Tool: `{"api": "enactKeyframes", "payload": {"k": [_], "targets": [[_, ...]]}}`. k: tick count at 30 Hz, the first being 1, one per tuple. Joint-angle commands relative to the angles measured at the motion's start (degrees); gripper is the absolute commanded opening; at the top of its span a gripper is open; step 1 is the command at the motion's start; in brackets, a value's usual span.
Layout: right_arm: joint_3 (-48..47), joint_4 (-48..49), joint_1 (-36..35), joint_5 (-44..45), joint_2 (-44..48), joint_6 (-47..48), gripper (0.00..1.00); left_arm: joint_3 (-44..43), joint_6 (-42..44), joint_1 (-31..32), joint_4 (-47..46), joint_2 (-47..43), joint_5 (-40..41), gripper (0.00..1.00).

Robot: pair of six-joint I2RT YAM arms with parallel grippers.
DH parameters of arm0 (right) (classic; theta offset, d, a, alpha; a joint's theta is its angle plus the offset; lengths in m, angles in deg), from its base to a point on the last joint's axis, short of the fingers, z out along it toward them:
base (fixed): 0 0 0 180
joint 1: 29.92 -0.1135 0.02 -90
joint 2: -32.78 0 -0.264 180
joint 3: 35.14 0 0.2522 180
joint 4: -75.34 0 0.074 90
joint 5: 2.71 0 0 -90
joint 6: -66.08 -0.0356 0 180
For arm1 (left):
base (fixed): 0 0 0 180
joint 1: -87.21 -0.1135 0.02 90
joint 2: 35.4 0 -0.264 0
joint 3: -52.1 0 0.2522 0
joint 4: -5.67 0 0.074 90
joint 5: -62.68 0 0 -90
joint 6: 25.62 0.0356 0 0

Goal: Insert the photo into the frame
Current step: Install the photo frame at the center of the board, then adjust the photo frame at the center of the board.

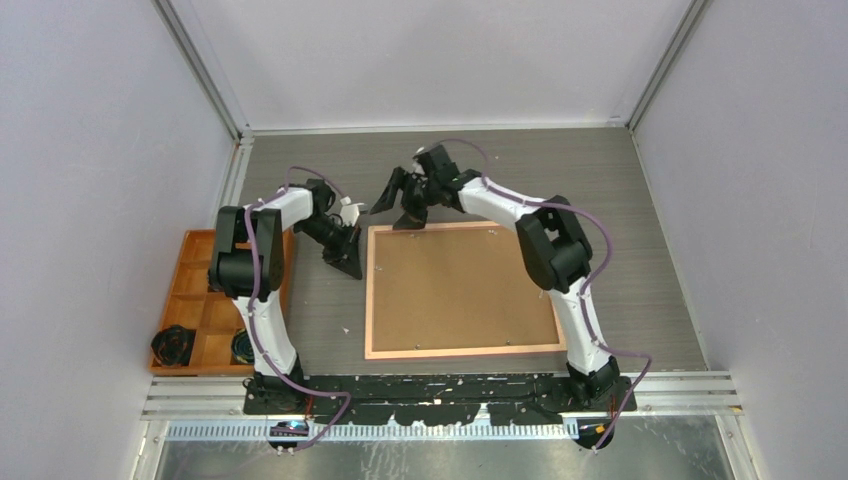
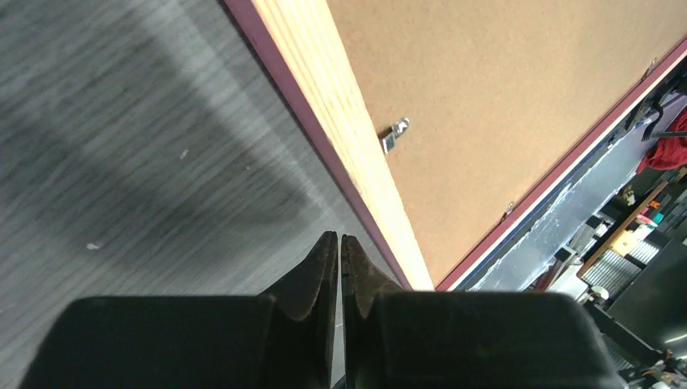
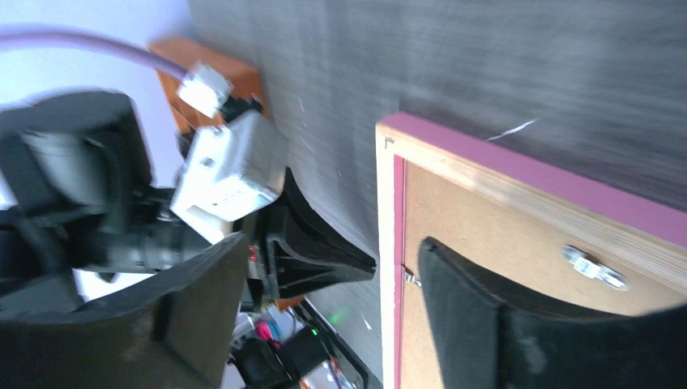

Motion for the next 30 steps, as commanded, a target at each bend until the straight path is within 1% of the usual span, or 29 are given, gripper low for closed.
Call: {"api": "enactKeyframes", "payload": {"k": [1,2,3,6,8,10,12,14,17,22,26,30], "targets": [[12.8,3.42,5.4,7.61,15.62,-0.61,0.99,1.93,2.6,-0.09,-0.12,-4.87,-1.61,0.07],[15.19,2.3,6.94,11.02,18.98,0.48,1.0,2.36,3.07,-0.13,-0.2,-5.34,-1.51,0.07],[20.31,1.22,8.72,14.06,22.22,1.48,1.0,2.72,3.53,-0.06,-0.22,-5.77,-1.49,0.08],[31.13,-1.68,15.22,22.55,32.02,3.44,1.0,3.96,5.44,0.53,-0.03,-7.14,-1.04,0.08],[37.17,-3.7,19.38,28.04,40.19,4.16,1.0,4.88,6.6,1.31,-0.12,-8.25,-0.25,0.08],[42.91,-4.01,23.27,33.33,46.37,3.97,1.0,5.72,7.65,2.37,-0.28,-9.15,0.9,0.08],[47.35,-4.4,26.58,36.03,50.68,3.81,1.0,6.43,8.36,3.8,-0.59,-9.78,2.45,0.08],[50.18,-4.47,28.84,36.88,52.47,3.9,1.0,7.15,8.62,5.26,-0.85,-10.18,3.75,0.08],[52.29,-3.42,29.77,35.67,50.62,4.03,1.0,8.2,8.8,7.56,-1.59,-10.85,5.57,0.08],[52.04,0.77,29.87,31.9,42.08,3.41,1.0,9.02,8.44,11.02,-1.77,-10.78,7.68,0.08],[48.27,3.78,29.76,26.21,35.1,2.14,1.0,9.12,7.82,12.76,-1.96,-10.84,8.37,0.08],[40.76,3.81,28.22,21.6,28.25,2.1,1.0,8.86,7.01,15.09,-2.06,-10.78,8.21,0.08]]}}
